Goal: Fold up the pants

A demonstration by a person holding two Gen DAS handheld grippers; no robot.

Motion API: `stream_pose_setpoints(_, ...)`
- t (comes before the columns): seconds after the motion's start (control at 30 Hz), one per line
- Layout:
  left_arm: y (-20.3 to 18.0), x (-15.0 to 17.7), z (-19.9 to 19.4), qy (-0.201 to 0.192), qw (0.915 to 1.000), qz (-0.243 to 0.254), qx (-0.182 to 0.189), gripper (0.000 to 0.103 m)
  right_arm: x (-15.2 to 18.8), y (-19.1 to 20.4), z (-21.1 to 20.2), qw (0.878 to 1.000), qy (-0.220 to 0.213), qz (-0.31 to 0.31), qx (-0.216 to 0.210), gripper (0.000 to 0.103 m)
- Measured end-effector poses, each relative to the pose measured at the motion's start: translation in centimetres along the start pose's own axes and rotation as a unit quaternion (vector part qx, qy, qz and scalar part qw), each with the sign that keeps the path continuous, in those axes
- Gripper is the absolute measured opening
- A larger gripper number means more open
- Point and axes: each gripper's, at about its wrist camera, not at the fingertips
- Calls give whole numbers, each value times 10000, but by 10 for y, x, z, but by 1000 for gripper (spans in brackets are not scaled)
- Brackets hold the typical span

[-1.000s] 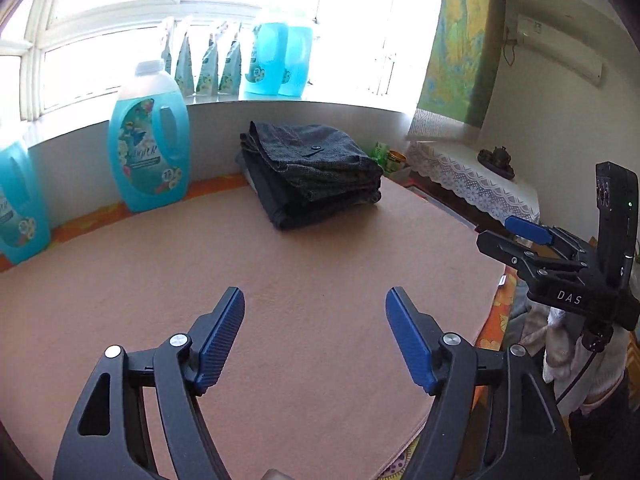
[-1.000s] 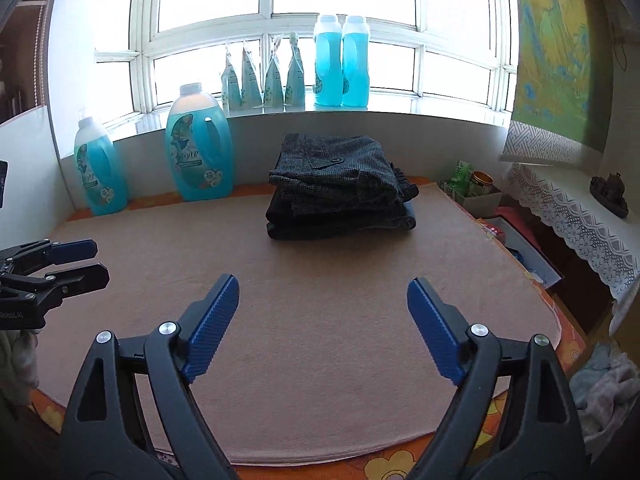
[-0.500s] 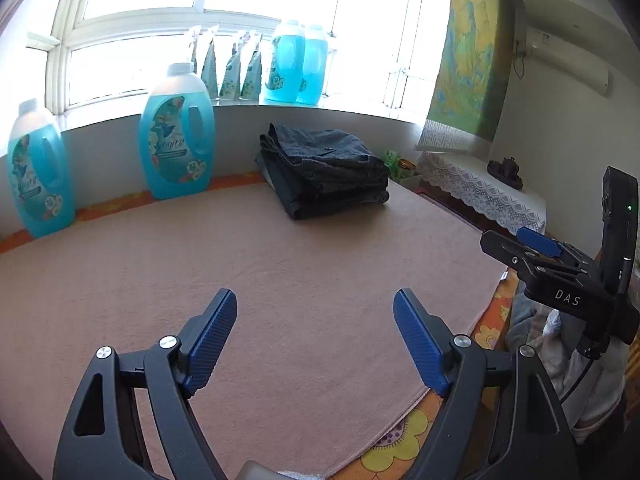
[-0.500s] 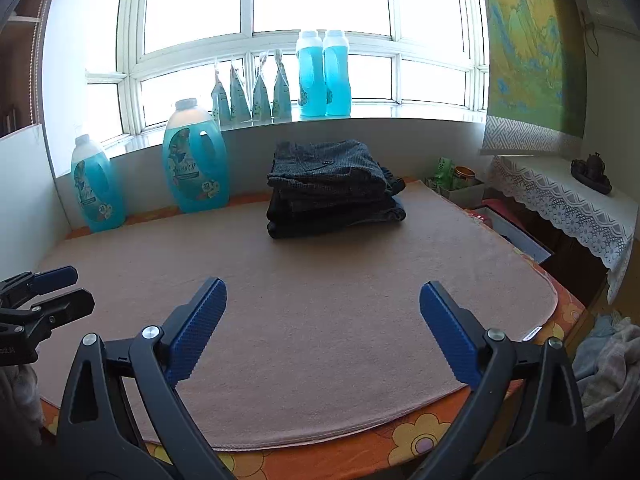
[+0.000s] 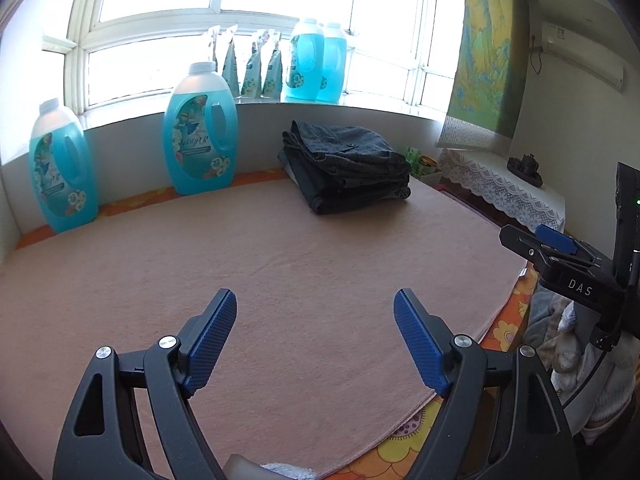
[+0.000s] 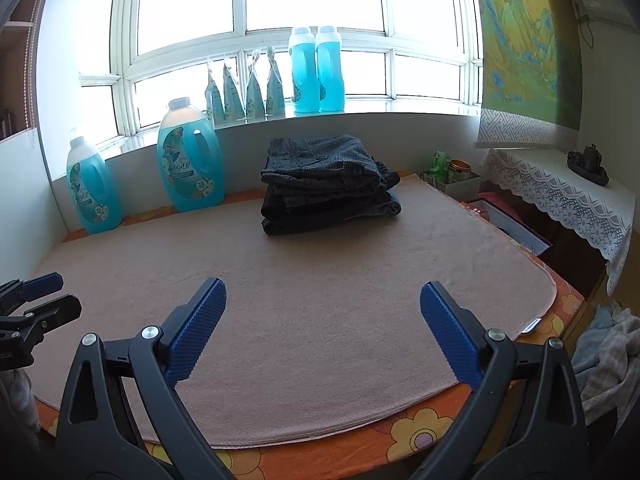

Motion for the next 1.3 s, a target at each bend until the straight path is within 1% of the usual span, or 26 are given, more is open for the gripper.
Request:
stream_pose_setpoints(0.2,-2,1,-1,1,10000,48,5,81,0,1,0,10000,-6,-5,-10,99)
stream_pose_setpoints(1.3,-4,1,-5,-47,10000,-41,-6,81,3,6,-1,10000,35,-45,-32,99)
Point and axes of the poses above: each gripper's, at about its wrist camera, not at the fingertips, and z roughly the way its jaws point, y to its left, x to its underside, and after that the axes turned 10 degrees about y, right-handed
